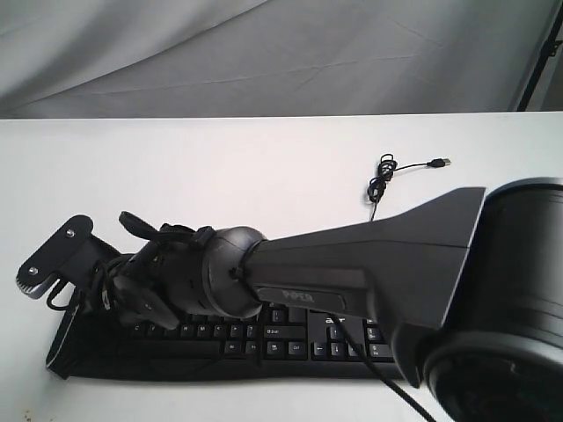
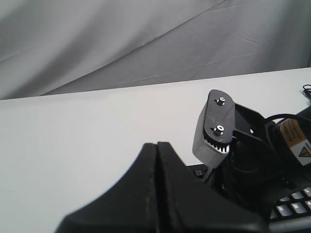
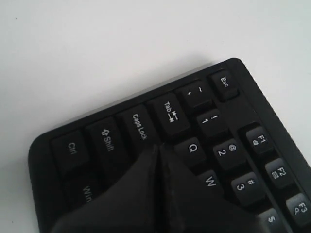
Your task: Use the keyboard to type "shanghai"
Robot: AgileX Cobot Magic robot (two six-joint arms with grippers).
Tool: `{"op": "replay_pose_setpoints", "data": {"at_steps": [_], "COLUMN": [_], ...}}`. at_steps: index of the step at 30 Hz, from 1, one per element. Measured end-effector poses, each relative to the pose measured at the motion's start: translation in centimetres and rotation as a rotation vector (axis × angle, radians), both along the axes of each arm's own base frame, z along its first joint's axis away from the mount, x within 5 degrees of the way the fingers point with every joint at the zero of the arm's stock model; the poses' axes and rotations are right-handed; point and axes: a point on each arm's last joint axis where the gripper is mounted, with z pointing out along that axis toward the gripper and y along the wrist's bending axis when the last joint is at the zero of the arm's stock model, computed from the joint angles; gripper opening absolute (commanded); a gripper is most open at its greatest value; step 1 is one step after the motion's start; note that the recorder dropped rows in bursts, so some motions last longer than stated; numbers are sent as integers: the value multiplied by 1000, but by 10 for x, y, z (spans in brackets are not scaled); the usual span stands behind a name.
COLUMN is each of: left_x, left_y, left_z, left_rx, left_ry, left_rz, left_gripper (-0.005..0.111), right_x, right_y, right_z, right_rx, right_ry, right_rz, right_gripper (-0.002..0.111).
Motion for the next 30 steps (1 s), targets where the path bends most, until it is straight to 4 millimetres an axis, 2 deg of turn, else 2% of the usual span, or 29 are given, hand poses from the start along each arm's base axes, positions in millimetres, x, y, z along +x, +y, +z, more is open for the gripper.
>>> {"op": "replay_pose_setpoints", "data": {"at_steps": [12, 15, 19, 22, 24, 30], "left_x": [0, 0, 0, 0, 0, 0], "left_y": [0, 0, 0, 0, 0, 0], "left_z": [0, 0, 0, 0, 0, 0], "left_rx": [0, 0, 0, 0, 0, 0], "left_ry": [0, 0, 0, 0, 0, 0], "left_rz": [0, 0, 0, 0, 0, 0], "left_gripper": [0, 0, 0, 0, 0, 0], "right_x": [0, -1, -3, -12, -18, -23], "right_y": [0, -2, -8, -24, -38, -91], "right_z": [-2, 8, 34, 52, 54, 33], "right_rx": [-6, -24, -15, -13, -15, -18], "right_ry": [6, 9, -14, -12, 5, 66], "right_rz": [-1, 2, 2, -13, -31, -129], "right_gripper": [0, 0, 0, 0, 0, 0]}}
